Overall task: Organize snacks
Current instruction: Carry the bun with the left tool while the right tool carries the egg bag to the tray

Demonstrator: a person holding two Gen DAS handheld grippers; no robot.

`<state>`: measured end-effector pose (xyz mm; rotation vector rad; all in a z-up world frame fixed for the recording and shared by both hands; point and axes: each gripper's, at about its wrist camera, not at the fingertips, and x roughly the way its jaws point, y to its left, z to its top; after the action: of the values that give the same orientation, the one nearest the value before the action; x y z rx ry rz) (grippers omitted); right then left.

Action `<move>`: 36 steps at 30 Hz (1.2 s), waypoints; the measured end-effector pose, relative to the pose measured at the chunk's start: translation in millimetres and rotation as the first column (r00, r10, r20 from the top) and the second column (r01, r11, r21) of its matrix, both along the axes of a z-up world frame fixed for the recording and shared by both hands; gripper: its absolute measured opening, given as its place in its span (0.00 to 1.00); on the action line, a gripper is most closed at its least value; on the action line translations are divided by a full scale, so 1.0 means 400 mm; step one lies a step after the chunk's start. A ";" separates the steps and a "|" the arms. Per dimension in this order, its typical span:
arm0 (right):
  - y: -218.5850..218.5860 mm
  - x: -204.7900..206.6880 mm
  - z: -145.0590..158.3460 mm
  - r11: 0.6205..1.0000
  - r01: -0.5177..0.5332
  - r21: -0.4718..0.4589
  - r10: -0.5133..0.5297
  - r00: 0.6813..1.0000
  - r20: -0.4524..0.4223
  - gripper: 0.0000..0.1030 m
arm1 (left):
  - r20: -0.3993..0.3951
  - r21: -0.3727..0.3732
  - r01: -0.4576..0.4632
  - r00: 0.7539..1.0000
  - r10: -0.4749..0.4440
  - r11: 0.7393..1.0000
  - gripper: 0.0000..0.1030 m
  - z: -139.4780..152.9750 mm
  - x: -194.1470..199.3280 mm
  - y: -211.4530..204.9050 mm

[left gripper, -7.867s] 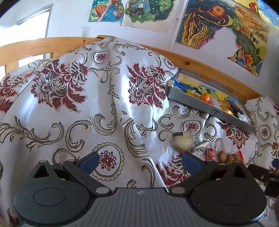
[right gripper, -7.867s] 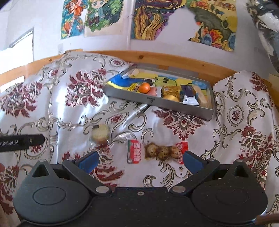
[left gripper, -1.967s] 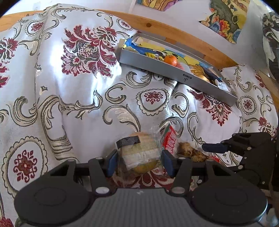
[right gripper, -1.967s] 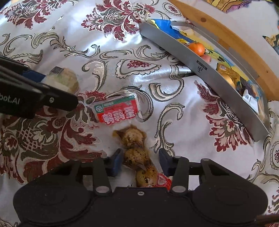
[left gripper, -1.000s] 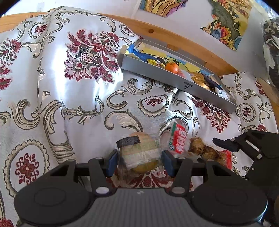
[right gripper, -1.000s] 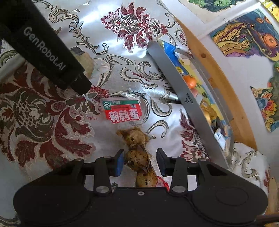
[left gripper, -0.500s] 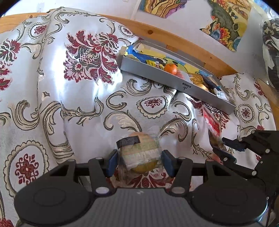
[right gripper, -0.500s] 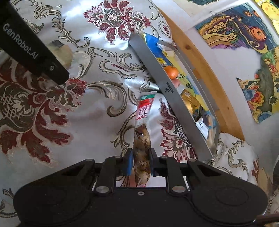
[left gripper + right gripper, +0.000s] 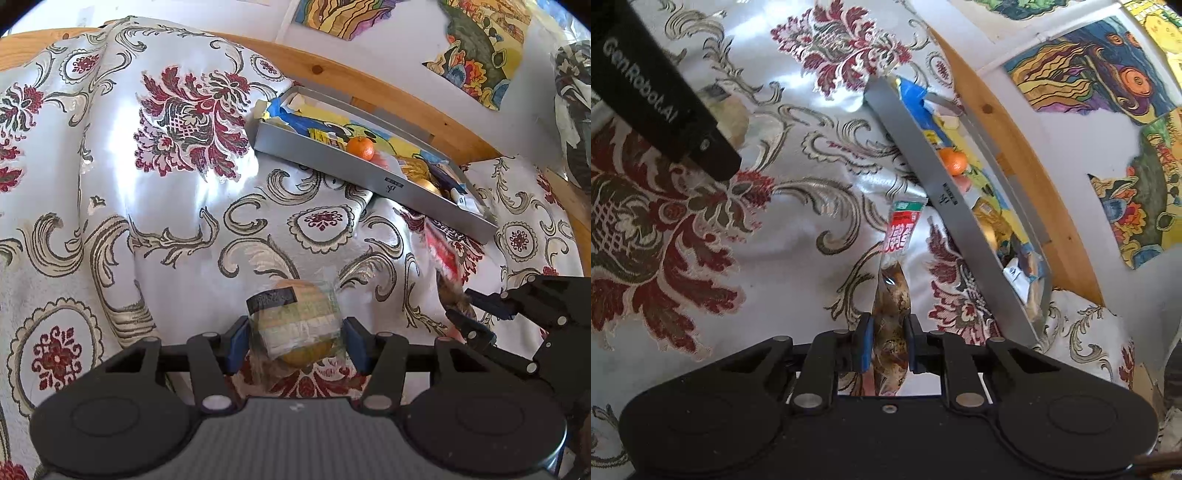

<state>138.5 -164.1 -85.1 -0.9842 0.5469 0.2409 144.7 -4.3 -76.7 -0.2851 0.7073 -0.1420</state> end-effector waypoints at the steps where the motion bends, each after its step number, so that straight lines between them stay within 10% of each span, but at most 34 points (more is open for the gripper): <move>1: 0.001 -0.002 0.002 1.000 -0.003 -0.001 0.003 1.000 0.009 0.17 | 0.001 -0.001 0.000 1.000 0.000 1.000 0.57 0.001 0.000 0.000; 22: -0.011 0.184 0.128 0.987 -0.055 0.153 -0.015 0.906 0.423 0.18 | 0.181 0.076 -0.028 0.983 0.014 0.997 0.57 0.242 0.316 -0.039; 36: -0.045 0.474 0.190 0.884 0.030 0.467 -0.142 0.968 0.207 0.18 | 0.052 0.118 -0.079 0.996 0.073 0.990 0.57 0.191 0.586 -0.104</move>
<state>328.0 -182.1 -9.1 -0.5107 0.2912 0.1595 379.2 -45.8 -0.4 -0.1924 0.6539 -0.0332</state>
